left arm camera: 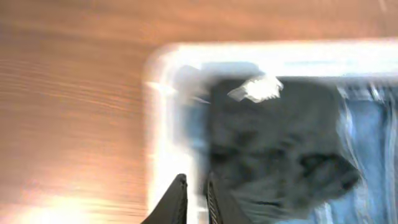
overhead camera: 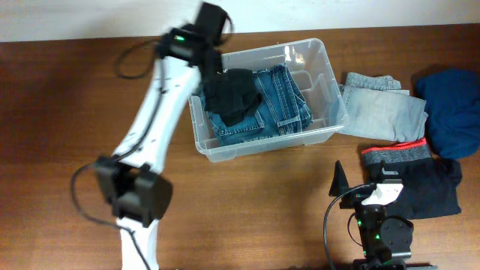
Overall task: Pack container
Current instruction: 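Raise the left gripper out of the bin to the upper left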
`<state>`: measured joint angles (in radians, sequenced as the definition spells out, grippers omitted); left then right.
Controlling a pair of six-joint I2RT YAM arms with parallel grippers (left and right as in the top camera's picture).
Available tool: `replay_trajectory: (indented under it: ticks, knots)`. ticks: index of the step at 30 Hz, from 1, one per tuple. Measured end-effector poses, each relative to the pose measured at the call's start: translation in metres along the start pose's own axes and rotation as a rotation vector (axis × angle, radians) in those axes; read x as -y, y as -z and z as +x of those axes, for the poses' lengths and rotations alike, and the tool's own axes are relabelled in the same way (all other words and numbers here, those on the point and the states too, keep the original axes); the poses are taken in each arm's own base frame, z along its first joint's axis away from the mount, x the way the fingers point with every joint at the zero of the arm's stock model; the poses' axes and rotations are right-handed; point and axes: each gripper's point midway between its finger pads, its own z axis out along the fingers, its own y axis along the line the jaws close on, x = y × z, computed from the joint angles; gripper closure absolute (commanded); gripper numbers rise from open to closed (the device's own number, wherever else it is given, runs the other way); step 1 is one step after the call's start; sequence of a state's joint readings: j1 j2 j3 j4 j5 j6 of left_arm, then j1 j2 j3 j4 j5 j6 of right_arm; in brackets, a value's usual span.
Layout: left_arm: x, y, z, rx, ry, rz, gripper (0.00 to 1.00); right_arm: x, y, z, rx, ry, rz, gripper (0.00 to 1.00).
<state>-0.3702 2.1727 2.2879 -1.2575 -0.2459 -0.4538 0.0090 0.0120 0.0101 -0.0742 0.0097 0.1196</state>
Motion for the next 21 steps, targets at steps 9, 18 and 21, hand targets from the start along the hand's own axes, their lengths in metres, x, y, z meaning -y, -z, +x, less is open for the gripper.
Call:
replay_trajectory:
  ticks: [9, 18, 21]
  knots:
    - [-0.172, 0.012, -0.020, -0.022, 0.234, -0.300, 0.01, 0.000, 0.000, 0.000, 0.000, 0.000, 0.000, 0.02]
    - [-0.266, 0.011, -0.017, -0.044, 0.406, -0.393, 0.00, 0.000, 0.000, 0.000, 0.000, 0.000, 0.000, 0.02]
    - [-0.277, 0.012, -0.015, -0.047, 0.427, -0.404, 0.01, 0.000, 0.000, 0.000, 0.000, 0.000, 0.000, 0.02]
